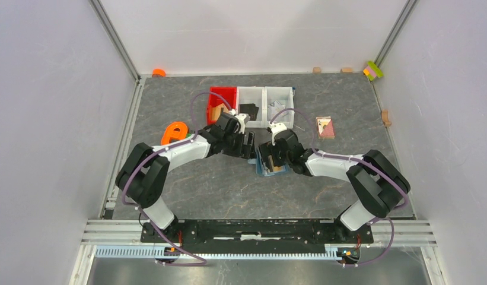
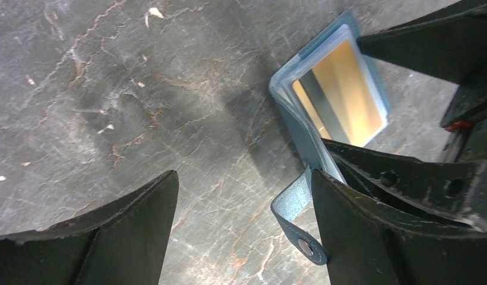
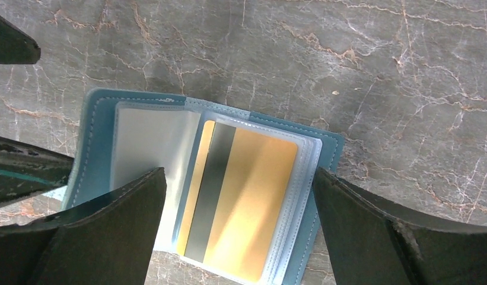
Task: Take the credit cards out of the card holder
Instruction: Open the card holder at the center of the board.
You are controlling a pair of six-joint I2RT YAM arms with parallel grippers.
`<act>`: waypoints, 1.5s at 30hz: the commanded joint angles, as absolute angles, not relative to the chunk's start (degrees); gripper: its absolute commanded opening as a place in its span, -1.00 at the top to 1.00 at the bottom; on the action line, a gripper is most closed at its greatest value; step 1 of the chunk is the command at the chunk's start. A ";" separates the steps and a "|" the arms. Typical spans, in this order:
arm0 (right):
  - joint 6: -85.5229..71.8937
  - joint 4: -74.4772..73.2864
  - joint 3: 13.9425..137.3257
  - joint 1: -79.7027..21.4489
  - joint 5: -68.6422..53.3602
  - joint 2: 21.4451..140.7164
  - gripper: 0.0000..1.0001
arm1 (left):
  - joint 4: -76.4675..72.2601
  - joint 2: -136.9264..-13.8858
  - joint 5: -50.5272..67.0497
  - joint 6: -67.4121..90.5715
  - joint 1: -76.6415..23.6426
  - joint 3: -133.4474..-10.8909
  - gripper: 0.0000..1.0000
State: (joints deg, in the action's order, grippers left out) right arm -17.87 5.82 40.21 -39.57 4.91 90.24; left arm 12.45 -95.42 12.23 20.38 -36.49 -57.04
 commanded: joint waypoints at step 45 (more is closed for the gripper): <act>-17.45 7.92 36.89 -40.17 4.81 84.85 -0.96 | -2.68 -94.92 27.12 27.18 -31.29 -52.89 0.83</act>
